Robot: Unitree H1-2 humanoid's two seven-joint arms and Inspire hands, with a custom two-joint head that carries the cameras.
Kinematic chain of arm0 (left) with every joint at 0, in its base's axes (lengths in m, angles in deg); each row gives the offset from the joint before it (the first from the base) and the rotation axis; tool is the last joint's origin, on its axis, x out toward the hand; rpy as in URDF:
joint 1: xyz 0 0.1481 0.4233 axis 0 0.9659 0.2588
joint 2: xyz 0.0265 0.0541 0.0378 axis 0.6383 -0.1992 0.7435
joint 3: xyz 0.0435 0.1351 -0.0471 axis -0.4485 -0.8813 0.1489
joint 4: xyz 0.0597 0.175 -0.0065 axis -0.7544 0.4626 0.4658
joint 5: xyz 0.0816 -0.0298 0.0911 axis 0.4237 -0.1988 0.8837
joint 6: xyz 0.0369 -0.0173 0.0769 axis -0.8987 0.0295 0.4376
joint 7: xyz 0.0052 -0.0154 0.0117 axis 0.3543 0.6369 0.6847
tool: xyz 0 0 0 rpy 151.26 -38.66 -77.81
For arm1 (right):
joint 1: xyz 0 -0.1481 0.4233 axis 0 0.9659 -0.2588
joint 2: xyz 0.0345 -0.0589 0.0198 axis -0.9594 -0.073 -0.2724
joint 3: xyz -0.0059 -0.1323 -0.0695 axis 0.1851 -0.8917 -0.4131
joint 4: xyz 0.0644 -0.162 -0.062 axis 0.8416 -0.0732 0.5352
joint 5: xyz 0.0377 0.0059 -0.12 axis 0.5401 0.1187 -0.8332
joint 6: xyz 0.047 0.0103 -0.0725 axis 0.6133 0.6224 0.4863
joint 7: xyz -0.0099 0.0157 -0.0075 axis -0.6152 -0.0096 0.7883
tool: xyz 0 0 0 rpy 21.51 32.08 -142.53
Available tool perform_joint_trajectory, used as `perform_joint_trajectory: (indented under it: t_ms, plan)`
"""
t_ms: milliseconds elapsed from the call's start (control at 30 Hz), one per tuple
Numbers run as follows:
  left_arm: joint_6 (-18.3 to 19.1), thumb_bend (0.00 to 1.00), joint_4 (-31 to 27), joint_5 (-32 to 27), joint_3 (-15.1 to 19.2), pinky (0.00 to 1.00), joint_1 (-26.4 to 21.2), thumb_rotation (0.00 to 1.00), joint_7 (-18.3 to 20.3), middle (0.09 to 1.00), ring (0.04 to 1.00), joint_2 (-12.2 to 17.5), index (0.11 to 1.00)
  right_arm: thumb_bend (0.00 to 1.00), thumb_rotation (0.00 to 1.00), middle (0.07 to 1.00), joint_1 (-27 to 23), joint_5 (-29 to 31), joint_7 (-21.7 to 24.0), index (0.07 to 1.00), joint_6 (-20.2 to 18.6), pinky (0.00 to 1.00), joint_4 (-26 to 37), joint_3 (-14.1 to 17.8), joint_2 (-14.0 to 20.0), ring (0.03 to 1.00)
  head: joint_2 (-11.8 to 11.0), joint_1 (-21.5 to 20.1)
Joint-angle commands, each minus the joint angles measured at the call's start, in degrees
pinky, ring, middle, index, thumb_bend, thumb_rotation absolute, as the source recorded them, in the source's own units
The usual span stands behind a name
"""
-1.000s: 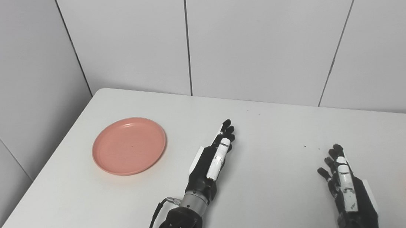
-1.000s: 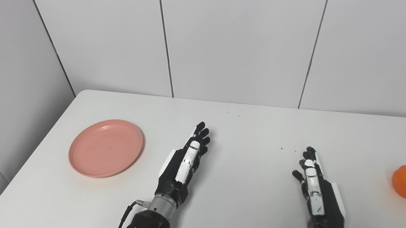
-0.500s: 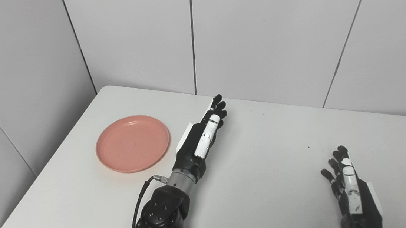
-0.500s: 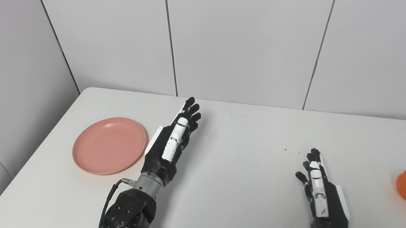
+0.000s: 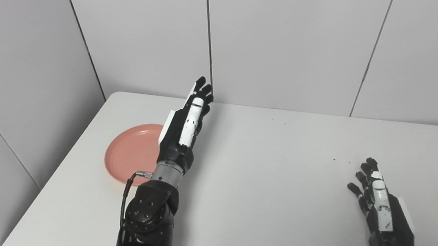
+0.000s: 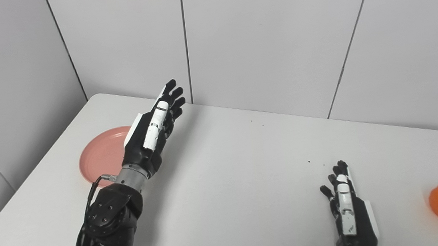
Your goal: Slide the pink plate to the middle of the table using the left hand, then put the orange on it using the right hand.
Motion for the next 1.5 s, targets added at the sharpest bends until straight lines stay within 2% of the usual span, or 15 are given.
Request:
perform_joint_trajectory:
  t_ms: [0, 167, 300, 567, 800, 867, 1233, 1467]
  plan:
    - [-2.3, 0.43, -0.9, -1.3, 1.4, 1.0, -3.3, 1.0, -0.5, 0.974, 0.971, 1.6, 0.961, 0.21, 1.0, 1.0, -0.4, -0.1, 0.0, 1.0, 0.9, 1.0, 0.3, 0.3, 0.1, 0.991, 0.0, 0.0]
    - [-3.0, 0.45, 0.1, -3.6, 3.5, 0.99, -3.9, 1.0, 0.6, 0.987, 0.984, 4.7, 0.966, 0.21, 1.0, 1.0, -0.4, -0.1, -0.1, 1.0, -0.1, 1.0, 0.7, 0.3, 0.1, 0.993, 0.0, 0.0]
    - [-2.7, 0.41, 0.7, -4.1, 5.0, 0.99, -4.6, 1.0, -0.3, 0.984, 0.982, 6.3, 0.964, 0.22, 1.0, 1.0, -0.5, 0.0, 0.2, 1.0, -0.1, 1.0, 0.6, 0.2, 0.3, 0.999, 0.0, 0.1]
    - [-4.5, 0.39, 2.0, -6.2, 8.4, 1.0, -5.1, 1.0, -0.7, 0.98, 0.977, 8.1, 0.964, 0.2, 1.0, 0.998, -0.3, -0.4, -0.1, 1.0, 0.7, 1.0, 0.4, 0.3, 0.2, 0.99, -0.4, 0.4]
    - [-3.1, 0.39, 0.8, -5.7, 9.6, 0.96, -5.3, 1.0, -2.8, 0.964, 0.955, 9.3, 0.949, 0.21, 1.0, 1.0, -0.4, -0.4, 0.6, 1.0, 1.0, 1.0, -0.1, 0.1, 0.9, 0.997, -0.7, 0.6]
    - [-3.4, 0.4, 1.5, -6.5, 10.1, 0.97, -5.1, 1.0, -2.5, 0.976, 0.965, 9.8, 0.958, 0.21, 1.0, 1.0, -0.4, -0.2, 0.2, 1.0, 0.3, 1.0, 0.3, 0.2, 0.7, 0.996, -0.7, 0.6]
    - [-5.4, 0.35, 7.8, -10.1, 14.2, 0.97, -4.7, 1.0, -2.5, 0.967, 0.967, 11.9, 0.955, 0.21, 1.0, 1.0, -0.4, -0.4, 0.2, 1.0, 0.9, 1.0, -0.2, 0.1, 0.7, 0.999, -0.9, 0.9]
    - [-4.9, 0.32, 10.1, -11.7, 16.2, 0.98, -4.3, 1.0, -2.5, 0.965, 0.967, 13.3, 0.96, 0.2, 1.0, 1.0, -0.3, -0.5, 0.4, 1.0, 1.9, 1.0, -1.0, 0.0, 0.9, 0.999, -1.0, 0.9]
